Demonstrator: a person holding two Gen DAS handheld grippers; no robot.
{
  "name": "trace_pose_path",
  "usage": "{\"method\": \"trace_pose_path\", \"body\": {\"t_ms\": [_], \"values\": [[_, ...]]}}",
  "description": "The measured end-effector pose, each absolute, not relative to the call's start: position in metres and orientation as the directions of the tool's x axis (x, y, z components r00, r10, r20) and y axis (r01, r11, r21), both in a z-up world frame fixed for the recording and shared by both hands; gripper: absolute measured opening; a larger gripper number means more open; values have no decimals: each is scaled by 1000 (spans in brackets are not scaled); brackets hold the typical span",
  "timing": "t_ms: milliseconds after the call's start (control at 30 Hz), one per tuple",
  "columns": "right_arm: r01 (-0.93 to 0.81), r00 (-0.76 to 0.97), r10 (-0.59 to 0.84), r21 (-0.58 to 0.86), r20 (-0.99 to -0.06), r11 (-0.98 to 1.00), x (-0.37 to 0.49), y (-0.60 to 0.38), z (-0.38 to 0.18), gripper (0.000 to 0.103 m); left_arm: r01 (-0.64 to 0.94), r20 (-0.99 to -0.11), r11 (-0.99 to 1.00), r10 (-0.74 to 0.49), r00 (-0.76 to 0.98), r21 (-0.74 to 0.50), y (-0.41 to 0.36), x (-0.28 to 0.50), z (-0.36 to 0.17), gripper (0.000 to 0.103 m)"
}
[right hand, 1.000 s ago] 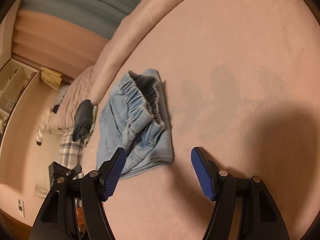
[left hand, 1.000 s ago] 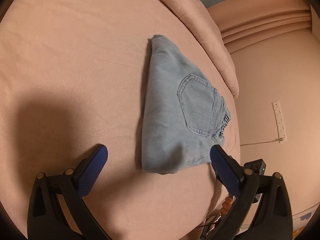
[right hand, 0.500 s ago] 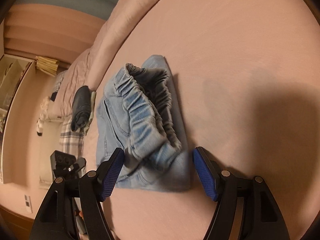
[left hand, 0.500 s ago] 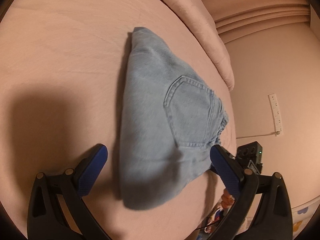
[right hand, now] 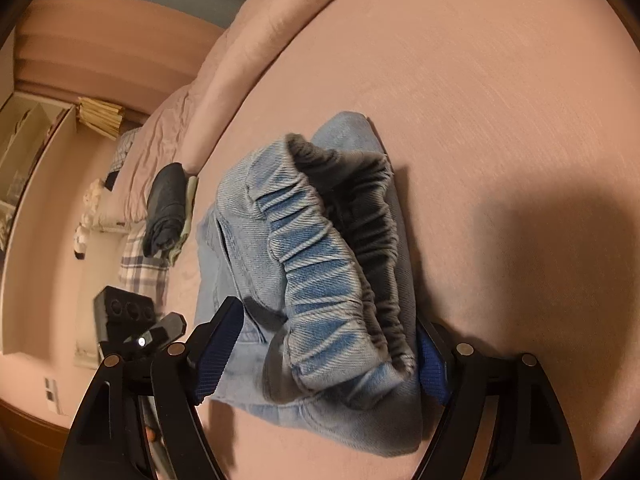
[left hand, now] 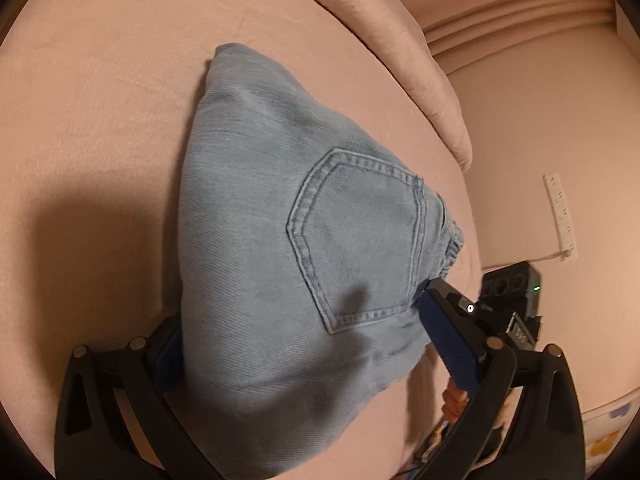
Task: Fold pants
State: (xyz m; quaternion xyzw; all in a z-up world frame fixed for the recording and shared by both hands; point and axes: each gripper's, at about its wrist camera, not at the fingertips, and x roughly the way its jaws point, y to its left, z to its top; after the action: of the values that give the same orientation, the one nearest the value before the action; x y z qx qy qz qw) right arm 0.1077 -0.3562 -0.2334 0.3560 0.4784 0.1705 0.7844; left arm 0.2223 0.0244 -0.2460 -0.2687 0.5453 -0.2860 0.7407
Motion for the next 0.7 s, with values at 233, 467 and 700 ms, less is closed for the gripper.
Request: {"method": "trace_pose_path", "body": {"t_ms": [233,467,700], "values": [[22,542,442,538,-714,843,95,-336,-221,67,188,-716,764,-645,268,-617,14,213,-245,95],[27,578,363,462,-731,887,89,-336,-213,59,255,-801,853,-517,303,-455,-1,207,-241,73],[19,613,267,352,-744,936,82,-324,-201,55,267,-817,883,-461,348,-385,2,202,-239,54]]}}
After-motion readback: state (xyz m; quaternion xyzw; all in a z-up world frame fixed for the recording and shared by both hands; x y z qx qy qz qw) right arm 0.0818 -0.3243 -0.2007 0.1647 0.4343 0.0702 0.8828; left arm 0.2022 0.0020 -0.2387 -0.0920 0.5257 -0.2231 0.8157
